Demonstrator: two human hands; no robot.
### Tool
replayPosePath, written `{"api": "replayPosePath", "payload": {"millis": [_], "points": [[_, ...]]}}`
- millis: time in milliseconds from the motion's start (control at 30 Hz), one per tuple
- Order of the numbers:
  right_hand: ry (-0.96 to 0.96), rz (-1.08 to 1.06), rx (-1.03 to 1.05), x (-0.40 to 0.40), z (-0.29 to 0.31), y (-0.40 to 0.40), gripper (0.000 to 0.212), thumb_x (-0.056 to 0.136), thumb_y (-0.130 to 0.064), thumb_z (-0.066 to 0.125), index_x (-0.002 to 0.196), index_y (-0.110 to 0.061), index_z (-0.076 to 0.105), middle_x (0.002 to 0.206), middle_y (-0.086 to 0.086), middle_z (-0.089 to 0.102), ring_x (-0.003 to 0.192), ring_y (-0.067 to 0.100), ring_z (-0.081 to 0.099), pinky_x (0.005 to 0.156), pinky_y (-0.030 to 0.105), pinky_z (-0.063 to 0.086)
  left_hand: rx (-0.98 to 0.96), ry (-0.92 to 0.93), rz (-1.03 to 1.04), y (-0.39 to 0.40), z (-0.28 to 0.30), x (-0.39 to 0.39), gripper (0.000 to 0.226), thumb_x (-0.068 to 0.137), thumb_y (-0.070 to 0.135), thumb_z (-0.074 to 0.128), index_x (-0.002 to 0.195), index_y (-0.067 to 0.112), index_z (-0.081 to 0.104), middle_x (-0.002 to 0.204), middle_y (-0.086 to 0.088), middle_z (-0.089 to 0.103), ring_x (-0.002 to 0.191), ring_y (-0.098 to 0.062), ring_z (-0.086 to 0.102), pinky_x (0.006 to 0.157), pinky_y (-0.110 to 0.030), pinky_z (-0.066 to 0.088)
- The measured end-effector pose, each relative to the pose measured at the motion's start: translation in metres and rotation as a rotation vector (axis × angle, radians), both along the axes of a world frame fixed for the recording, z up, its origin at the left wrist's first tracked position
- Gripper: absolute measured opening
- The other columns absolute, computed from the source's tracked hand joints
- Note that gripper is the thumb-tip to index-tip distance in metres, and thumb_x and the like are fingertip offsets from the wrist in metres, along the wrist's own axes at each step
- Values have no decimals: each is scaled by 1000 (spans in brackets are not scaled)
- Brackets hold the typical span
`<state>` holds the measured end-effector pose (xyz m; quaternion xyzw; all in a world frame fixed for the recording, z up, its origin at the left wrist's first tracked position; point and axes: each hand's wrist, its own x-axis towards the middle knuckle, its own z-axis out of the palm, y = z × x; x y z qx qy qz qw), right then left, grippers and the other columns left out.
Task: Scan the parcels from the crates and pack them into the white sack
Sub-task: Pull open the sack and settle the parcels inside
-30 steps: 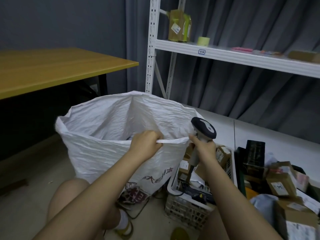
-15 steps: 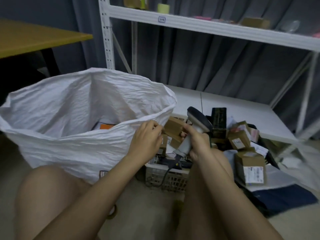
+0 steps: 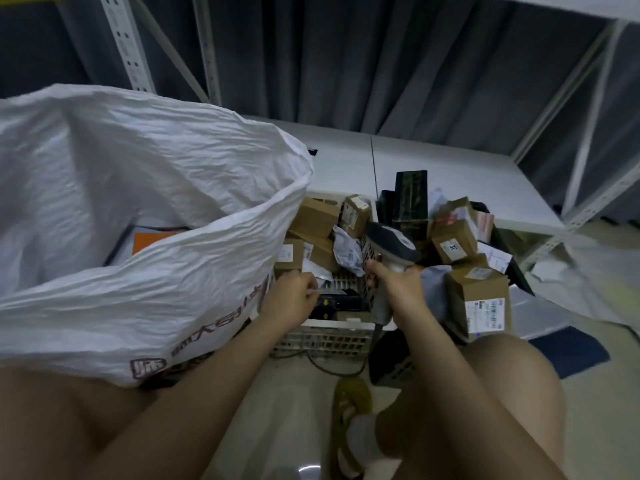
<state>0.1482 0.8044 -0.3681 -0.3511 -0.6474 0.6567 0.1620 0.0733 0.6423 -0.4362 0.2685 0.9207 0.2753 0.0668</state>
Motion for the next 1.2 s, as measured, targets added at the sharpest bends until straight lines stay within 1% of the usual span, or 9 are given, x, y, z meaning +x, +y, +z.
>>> {"api": "replayPosePath", "payload": {"millis": [133, 267, 367, 467, 600, 733, 900, 1000, 1200], "points": [[-52, -39, -60, -14, -36, 25, 13, 89, -9, 69, 80, -6, 60, 62, 6, 59, 42, 7, 54, 46, 23, 47, -44, -202, 41, 33, -41, -28, 13, 91, 20, 59, 96, 10, 66, 97, -9, 66, 89, -23, 61, 78, -38, 53], [-94, -62, -115, -38, -68, 56, 14, 88, -11, 69, 80, -10, 58, 63, 4, 60, 37, 5, 52, 40, 16, 44, -136, -271, 63, 64, -88, -55, 15, 86, 21, 65, 92, 8, 66, 96, -11, 66, 90, -27, 62, 73, -33, 51], [-121, -41, -91, -59, -89, 76, 13, 86, -12, 71, 82, -9, 59, 65, 3, 62, 36, 3, 50, 40, 15, 43, -231, -295, 34, 85, -122, -77, 24, 81, 28, 71, 91, 6, 65, 96, -14, 64, 91, -30, 61, 74, -36, 50], [-139, 34, -112, -80, -111, 86, 12, 87, -11, 71, 79, -10, 61, 69, 6, 64, 40, 5, 52, 44, 19, 46, -222, -367, 89, 99, -158, -98, 47, 73, 37, 76, 108, 11, 59, 113, -12, 58, 106, -33, 56, 85, -42, 49], [-141, 132, -214, -101, -133, 92, 7, 87, -8, 70, 84, -9, 63, 72, 6, 65, 43, 6, 53, 46, 19, 46, -5, -555, 320, 101, -187, -123, 49, 81, 26, 75, 119, 3, 54, 118, -5, 56, 112, -23, 55, 83, -30, 44], [-178, 197, -296, -112, -149, 95, 8, 87, -15, 71, 83, -11, 66, 71, 5, 68, 47, 10, 54, 50, 23, 47, 90, -717, 570, 99, -206, -137, 53, 93, 35, 57, 135, 4, 46, 136, -16, 51, 121, -33, 50, 95, -34, 43], [-192, 177, -312, -116, -160, 99, 8, 86, -15, 72, 82, -10, 67, 68, 3, 69, 47, 11, 53, 49, 23, 46, 211, -862, 736, 97, -227, -139, 48, 92, 27, 61, 128, -3, 51, 123, -14, 58, 109, -33, 58, 86, -35, 49], [-192, 178, -300, -116, -164, 100, 9, 86, -16, 72, 82, -10, 67, 67, 3, 68, 48, 12, 53, 49, 24, 45, 331, -963, 815, 99, -230, -139, 35, 93, 19, 59, 123, 2, 53, 113, -9, 59, 104, -33, 60, 83, -38, 51], [-181, 136, -305, -117, -166, 100, 9, 87, -13, 70, 88, -4, 66, 68, 5, 65, 46, 11, 51, 47, 23, 43, 605, -1048, 891, 98, -225, -144, 43, 89, 26, 65, 126, 21, 44, 128, -8, 53, 108, -30, 58, 91, -49, 51]]}}
